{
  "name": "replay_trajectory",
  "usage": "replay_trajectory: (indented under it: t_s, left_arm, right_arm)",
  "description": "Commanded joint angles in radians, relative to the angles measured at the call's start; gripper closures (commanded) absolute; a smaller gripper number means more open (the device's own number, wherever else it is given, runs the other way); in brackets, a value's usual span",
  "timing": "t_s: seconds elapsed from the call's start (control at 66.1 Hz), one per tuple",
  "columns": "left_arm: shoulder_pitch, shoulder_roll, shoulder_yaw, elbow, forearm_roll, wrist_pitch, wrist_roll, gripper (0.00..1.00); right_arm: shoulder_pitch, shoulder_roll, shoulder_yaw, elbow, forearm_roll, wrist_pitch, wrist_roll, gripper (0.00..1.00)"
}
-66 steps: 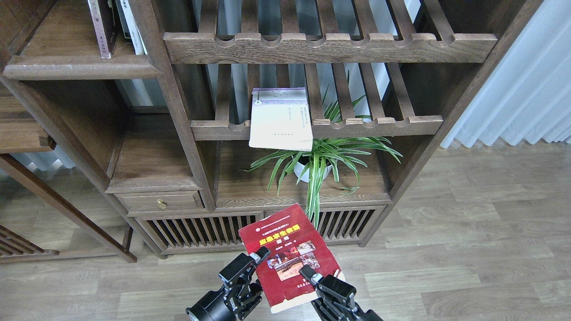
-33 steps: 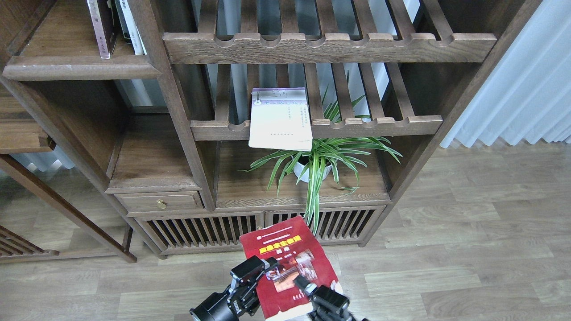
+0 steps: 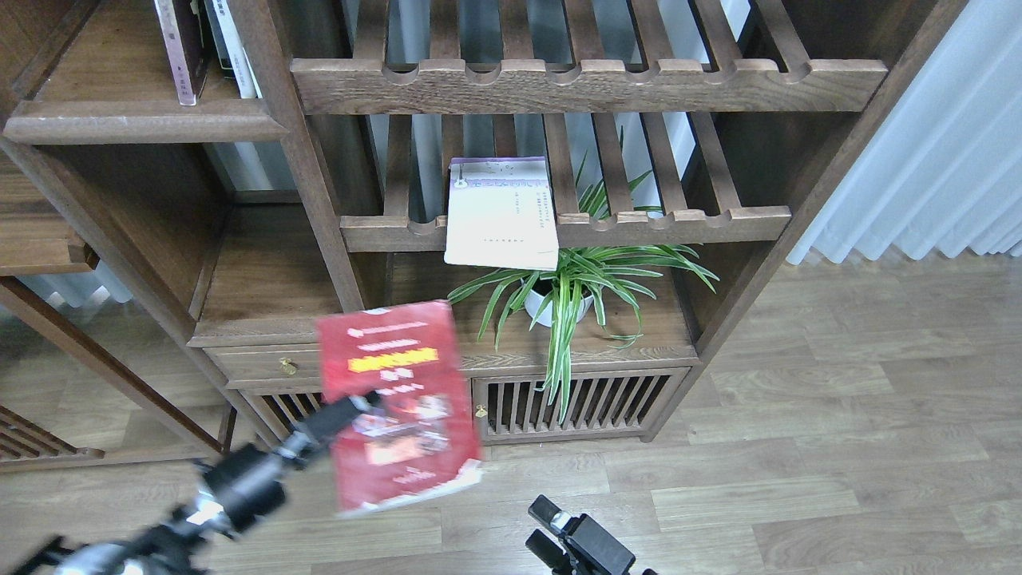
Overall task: Organize books on shelf
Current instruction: 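Lift the red book with the left gripper onto the upper shelf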
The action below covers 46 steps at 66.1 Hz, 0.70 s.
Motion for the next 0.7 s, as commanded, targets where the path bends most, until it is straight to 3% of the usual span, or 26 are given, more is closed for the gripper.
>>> replay_trajectory:
  t_s: [0.0,0.287,0.438,0.68]
  left_arm:
    - [-0.037,0.126,-0.144,-0.001,0.000,0.000,-0.008,1.00]
    - [-0.287,0.397,-0.262,0.009,-0.024,0.000,-0.004,0.99]
    - [-0.425,0.447,-0.242,0.077,0.028,0.000,0.033,0.99]
    - [-0.661,0.468,-0.130,0.166,0.181,0.000,0.038,0.98]
  right_arm:
    - [0.019,0.004,-0.001,-0.020,-0.001,0.000,0.000,0.01]
    - [0.051,0.017,-0.003,-0.046,0.001,0.000,0.000,0.01]
    - [0.057,0.017,-0.003,-0.046,0.002,0.000,0.002,0.01]
    - [0.057,0.011,0.000,-0.046,0.028,0.000,0.003,0.01]
